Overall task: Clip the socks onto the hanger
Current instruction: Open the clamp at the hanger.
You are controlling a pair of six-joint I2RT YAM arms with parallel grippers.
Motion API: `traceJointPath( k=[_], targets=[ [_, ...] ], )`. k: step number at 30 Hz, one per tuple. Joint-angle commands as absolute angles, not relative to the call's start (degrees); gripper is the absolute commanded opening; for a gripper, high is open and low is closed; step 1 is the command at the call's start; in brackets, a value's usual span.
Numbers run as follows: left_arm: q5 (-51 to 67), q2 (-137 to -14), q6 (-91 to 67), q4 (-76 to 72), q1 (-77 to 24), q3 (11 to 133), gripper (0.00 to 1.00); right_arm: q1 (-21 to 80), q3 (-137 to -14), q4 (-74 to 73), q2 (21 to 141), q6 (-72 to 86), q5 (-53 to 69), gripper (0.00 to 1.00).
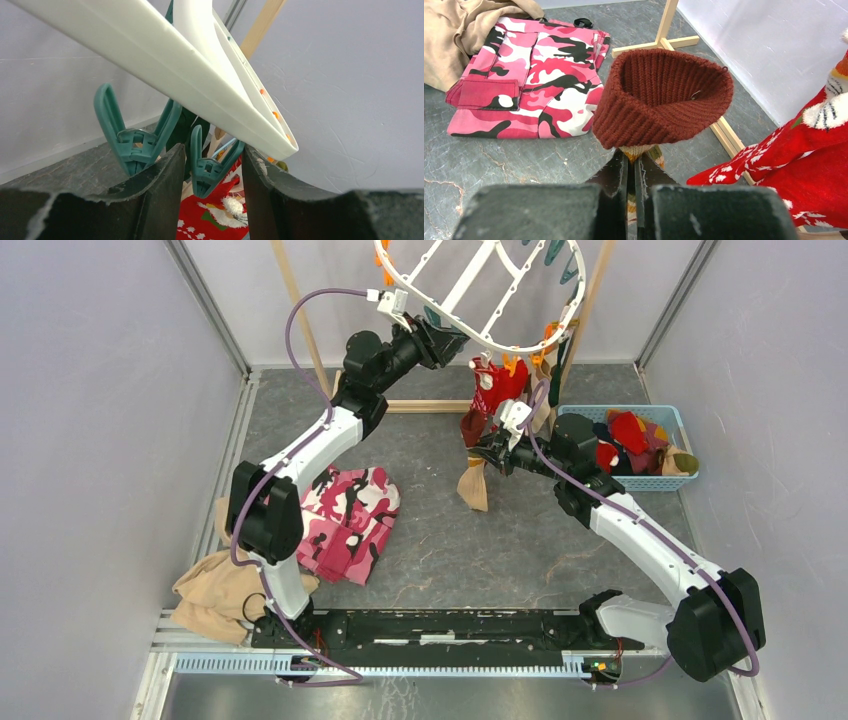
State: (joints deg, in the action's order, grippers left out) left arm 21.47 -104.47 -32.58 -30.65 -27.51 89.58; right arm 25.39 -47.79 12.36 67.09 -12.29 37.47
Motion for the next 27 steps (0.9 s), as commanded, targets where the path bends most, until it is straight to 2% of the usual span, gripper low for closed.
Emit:
traceJointPath(
  k=[1,7,12,22,26,27],
  targets=[
    [22.5,-104.7,-33.3,-34.1,-27.9,92.7,0.52,25.2,-50.3,14.1,66.6,-12.3,38.1,0.00],
    [22.1,-104.5,-33.2,-34.0,-28.0,93.1,0.52,25.0,-50.1,14.1,66.3,-12.3,38.1,0.00],
    [21.9,-104.6,-33.0,-34.1,-28.4,93.4,0.45,25.0,-49.9,14.1,66.2,-12.3,38.1,0.00],
    [20.7,-103.9,-32.3,-32.3,-29.2,93.6,0.18,24.5,-49.7,13.9,65.8,-12.6,37.9,0.00],
    [19.6,-102.9,-31.8,-31.7,-29.3,92.9,0.03,24.4,-49.7,13.9,65.7,-12.4,37.9,0.00],
    [19.1,-102.5,-31.6,-31.5,-29.4,92.6,0.02,24.3,-49.7,13.9,65.7,-12.4,37.9,0.00]
  ],
)
